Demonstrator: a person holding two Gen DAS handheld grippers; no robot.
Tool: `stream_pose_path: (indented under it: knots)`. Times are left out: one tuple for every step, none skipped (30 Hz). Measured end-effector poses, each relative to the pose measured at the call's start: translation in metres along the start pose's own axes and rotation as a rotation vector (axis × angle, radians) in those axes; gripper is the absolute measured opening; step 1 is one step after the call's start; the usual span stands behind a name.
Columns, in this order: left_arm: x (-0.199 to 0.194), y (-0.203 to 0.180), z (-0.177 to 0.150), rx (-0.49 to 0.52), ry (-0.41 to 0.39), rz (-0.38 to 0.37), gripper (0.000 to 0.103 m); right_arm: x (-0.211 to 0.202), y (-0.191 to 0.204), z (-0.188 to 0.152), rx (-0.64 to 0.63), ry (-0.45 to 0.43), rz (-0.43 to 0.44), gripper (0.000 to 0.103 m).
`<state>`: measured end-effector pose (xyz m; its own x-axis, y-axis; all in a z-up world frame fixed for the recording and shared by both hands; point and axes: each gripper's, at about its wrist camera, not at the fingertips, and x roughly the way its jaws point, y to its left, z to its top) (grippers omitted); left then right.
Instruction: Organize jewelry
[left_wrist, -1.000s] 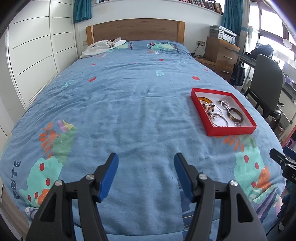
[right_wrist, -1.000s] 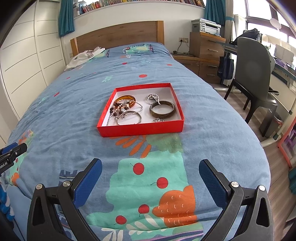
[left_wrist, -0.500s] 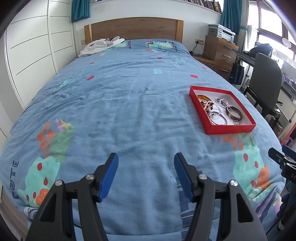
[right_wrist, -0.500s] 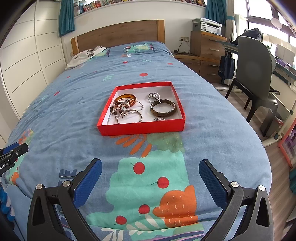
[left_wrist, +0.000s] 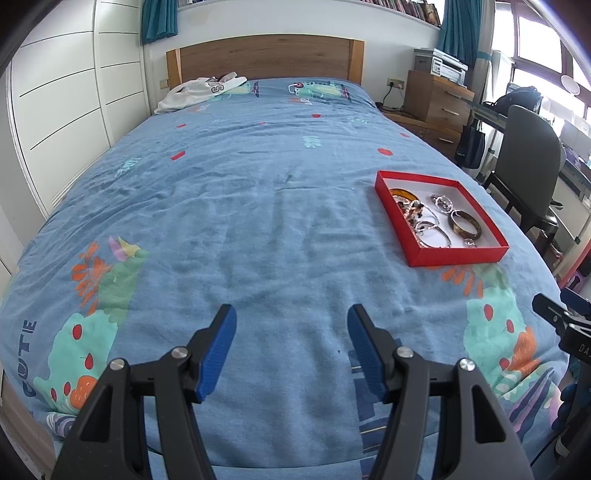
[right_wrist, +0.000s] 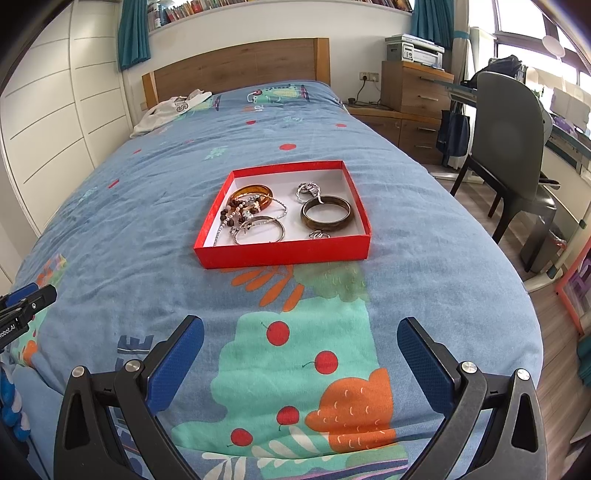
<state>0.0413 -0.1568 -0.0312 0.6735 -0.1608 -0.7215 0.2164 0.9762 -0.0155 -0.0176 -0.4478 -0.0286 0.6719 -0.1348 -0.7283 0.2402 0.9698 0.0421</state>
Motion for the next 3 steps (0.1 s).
stream_pose_path:
  knots:
    - [0.0, 0.0, -0.0001, 0.001, -0.001, -0.001, 0.061, 0.0, -0.0001, 0.0001, 0.001, -0.001, 0.001, 0.102]
    - [0.0002, -0.0001, -0.0004, 0.002, -0.001, -0.001, 0.061, 0.0001, -0.0001, 0.0, 0.001, 0.0, 0.001, 0.102]
    - [0.0002, -0.0002, -0.0005, 0.002, 0.0, -0.001, 0.061, 0.0001, -0.0001, 0.0001, 0.001, 0.0, 0.001, 0.102]
